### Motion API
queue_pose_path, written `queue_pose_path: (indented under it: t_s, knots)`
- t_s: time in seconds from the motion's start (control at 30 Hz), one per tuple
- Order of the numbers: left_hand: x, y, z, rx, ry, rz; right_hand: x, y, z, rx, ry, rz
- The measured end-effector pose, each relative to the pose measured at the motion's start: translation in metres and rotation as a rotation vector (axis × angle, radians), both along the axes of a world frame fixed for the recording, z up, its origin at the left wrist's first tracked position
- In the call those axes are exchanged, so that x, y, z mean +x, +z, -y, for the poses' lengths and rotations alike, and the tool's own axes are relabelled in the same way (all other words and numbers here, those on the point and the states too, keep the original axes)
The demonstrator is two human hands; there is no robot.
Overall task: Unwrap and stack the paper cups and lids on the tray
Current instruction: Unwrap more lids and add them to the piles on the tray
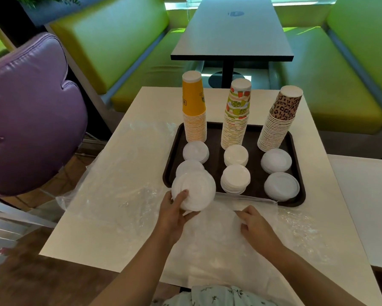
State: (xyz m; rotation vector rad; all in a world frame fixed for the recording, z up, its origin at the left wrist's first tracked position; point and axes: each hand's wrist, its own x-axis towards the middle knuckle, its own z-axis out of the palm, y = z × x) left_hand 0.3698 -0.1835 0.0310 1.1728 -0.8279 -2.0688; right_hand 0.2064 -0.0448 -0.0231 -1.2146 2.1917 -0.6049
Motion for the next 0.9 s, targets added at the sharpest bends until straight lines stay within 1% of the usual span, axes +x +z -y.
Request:
queue_pose_path:
  t_s: [0.03,0.07,0.13,0.17,0.2,0.23,0.27,0.33,0.37,0.43,0.53,0.67,0.7,0.8,0.9]
  knots:
    - [-0.001,0.006,0.001,-0.029,0.011,-0.008,0.000,0.003,-0.001,-0.077,-0.025,-0.033]
    - [-0.001,0.011,0.002,-0.102,0.021,0.020,0.001,0.010,-0.002,-0.181,-0.087,-0.044]
    - [-0.001,0.022,0.003,-0.337,0.051,0.134,0.004,0.032,-0.001,-0.453,-0.252,0.017]
    - [-0.001,0.028,0.003,-0.465,0.068,0.186,0.006,0.047,0.002,-0.573,-0.323,0.105]
    - [-0.002,0.034,0.001,-0.580,0.079,0.226,0.009,0.064,0.006,-0.672,-0.375,0.237]
    - [-0.004,0.040,-0.001,-0.676,0.078,0.259,0.013,0.081,0.012,-0.726,-0.402,0.404]
    - [-0.007,0.045,-0.004,-0.756,0.067,0.289,0.018,0.094,0.018,-0.731,-0.393,0.582]
    - [-0.015,0.050,-0.012,-0.871,0.033,0.327,0.028,0.111,0.028,-0.638,-0.332,0.912]
    - [-0.019,0.052,-0.017,-0.916,0.019,0.336,0.033,0.116,0.032,-0.606,-0.319,1.052]
    - [-0.024,0.054,-0.021,-1.025,0.005,0.355,0.040,0.120,0.037,-0.592,-0.367,1.247]
    - [-0.026,0.055,-0.021,-1.183,-0.055,0.382,0.040,0.114,0.038,-0.579,-0.458,1.410]
    - [-0.029,0.049,-0.019,-1.305,-0.202,0.414,0.034,0.105,0.041,-0.565,-0.430,1.554]
    - [-0.030,0.048,-0.019,-1.311,-0.272,0.392,0.031,0.103,0.041,-0.553,-0.442,1.588]
    - [-0.029,0.057,-0.011,-1.212,-0.525,0.347,0.018,0.098,0.038,-0.521,-0.463,1.673]
    - [-0.027,0.064,0.005,-1.209,-0.663,0.351,0.007,0.096,0.034,-0.520,-0.396,1.703]
